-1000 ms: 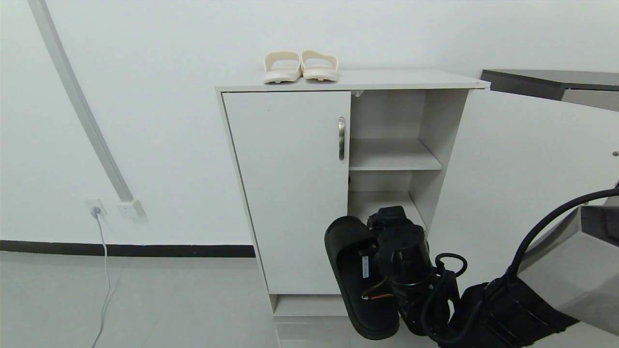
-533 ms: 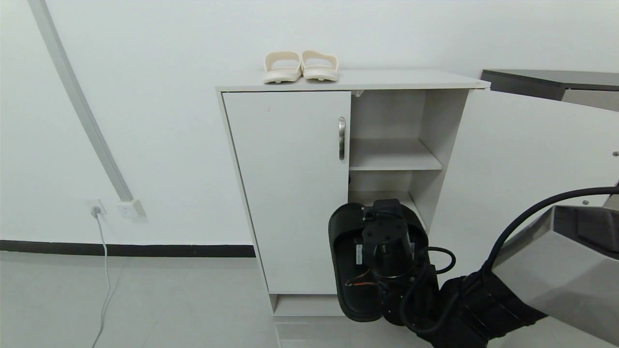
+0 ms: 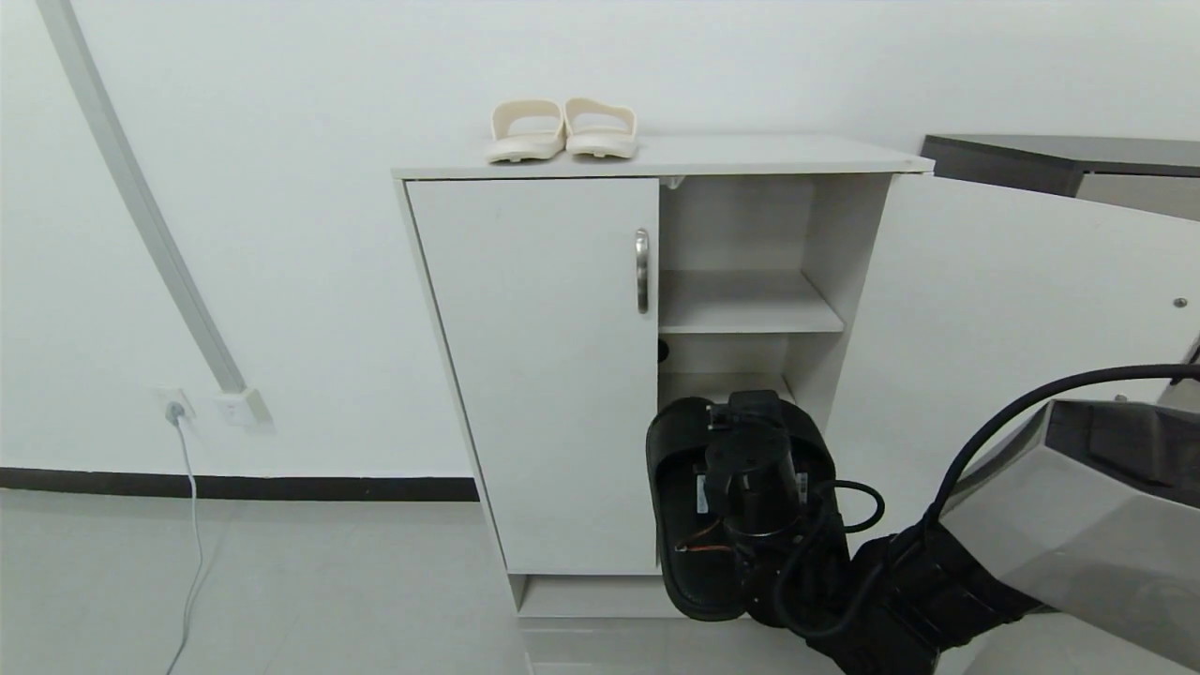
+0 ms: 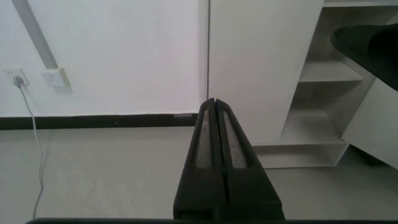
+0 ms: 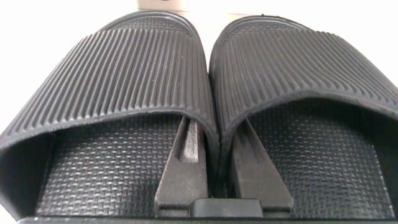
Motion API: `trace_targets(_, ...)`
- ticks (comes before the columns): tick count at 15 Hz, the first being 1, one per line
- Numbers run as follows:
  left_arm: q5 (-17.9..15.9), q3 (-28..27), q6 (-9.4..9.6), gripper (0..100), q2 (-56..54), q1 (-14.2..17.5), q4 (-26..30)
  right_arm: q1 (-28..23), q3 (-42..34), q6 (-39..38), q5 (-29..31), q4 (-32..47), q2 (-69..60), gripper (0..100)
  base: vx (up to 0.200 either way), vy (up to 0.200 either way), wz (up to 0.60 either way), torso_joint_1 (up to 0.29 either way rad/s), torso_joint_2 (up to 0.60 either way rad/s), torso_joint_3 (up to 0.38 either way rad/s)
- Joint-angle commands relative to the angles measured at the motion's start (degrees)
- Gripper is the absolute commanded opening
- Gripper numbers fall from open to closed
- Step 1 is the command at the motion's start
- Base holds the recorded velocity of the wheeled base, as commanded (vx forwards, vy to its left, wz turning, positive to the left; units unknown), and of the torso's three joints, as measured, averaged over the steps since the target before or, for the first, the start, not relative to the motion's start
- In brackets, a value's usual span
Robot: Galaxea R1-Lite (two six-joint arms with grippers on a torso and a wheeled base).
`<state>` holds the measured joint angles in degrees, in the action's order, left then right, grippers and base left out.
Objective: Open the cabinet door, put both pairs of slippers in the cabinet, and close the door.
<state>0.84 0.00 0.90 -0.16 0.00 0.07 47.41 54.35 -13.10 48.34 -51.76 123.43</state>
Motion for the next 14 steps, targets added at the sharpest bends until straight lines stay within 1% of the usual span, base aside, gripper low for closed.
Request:
trace_targets(1,0.04,0.00,-0.02,0,0.16,0.00,0.01,-0.04,-0.03,0.01,0.00,-0.01,-0.03,0,0.000,-0.200,0.00,-0.002,0.00,0.007)
trace_targets(4,0.21,0.00,-0.02,0,0.16,0.00,-0.07,-0.56,0.06,0.10,0.00,-0.01,-0.03,0,0.000,-0.200,0.00,0.004,0.00,0.002)
trace_targets(5,0.30,0.00,-0.37,0,0.16,0.00,-0.07,-0.83,0.06,0.01,-0.08,-0.01,0.06,0,0.000,-0.200,0.00,0.007,0.01,0.002)
trace_targets(7,0.30,0.00,-1.25,0,0.16,0.00,-0.07,-0.83,-0.03,-0.25,-1.14,-0.01,0.14,0,0.000,0.000,0.00,0.000,0.00,0.000)
trace_targets(10,0.30,0.00,-1.08,0,0.16,0.00,-0.07,-0.04,0.50,-0.78,-5.09,-1.15,2.08,0,0.000,0.000,0.00,0.000,0.00,0.000)
trace_targets(14,0.21,0.00,-1.08,0,0.16,0.00,-0.07,0.75,0.41,-0.78,-5.45,-3.17,3.75,0,0.000,0.000,0.00,0.000,0.00,0.000)
